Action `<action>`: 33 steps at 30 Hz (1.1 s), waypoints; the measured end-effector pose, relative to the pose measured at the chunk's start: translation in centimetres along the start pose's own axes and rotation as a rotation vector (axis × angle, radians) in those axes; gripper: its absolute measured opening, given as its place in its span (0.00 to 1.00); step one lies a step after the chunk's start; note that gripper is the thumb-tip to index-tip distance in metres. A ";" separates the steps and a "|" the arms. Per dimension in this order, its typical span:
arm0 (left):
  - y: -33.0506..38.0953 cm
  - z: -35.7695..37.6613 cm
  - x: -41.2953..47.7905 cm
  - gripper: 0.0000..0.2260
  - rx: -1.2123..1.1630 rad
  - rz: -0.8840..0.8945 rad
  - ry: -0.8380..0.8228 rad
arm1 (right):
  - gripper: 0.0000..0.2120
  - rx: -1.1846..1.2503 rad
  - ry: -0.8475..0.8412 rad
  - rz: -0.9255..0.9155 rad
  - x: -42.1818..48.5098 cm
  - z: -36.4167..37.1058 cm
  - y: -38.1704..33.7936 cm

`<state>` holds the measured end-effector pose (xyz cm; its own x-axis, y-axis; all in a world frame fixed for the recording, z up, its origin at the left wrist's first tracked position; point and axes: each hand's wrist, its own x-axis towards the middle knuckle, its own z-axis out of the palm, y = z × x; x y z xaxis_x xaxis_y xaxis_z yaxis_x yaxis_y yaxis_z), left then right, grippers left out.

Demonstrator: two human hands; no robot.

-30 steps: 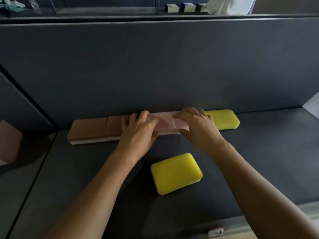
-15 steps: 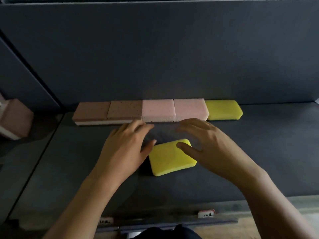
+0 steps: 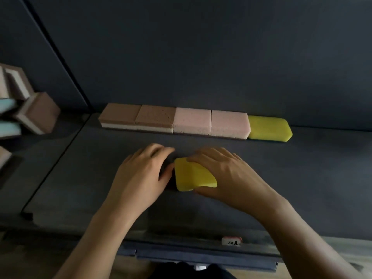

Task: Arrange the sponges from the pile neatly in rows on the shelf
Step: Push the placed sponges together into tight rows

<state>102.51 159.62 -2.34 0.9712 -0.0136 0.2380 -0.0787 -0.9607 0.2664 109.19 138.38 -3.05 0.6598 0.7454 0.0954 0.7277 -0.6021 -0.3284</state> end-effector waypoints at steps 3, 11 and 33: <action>-0.6 -0.2 -0.2 0.18 0.010 0.007 0.005 | 0.34 -0.030 0.005 0.005 0.2 0.5 -0.2; -0.7 -0.3 1.9 0.18 -0.051 0.077 -0.018 | 0.31 -0.046 0.065 0.059 -0.7 -0.3 -0.2; 16.0 5.9 13.4 0.15 -0.058 0.277 -0.014 | 0.28 -0.106 0.205 0.315 -10.1 -9.4 16.6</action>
<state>115.58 142.48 -0.39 0.9140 -0.2772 0.2961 -0.3536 -0.9023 0.2466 116.36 118.22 -0.62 0.8700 0.4531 0.1943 0.4916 -0.8267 -0.2735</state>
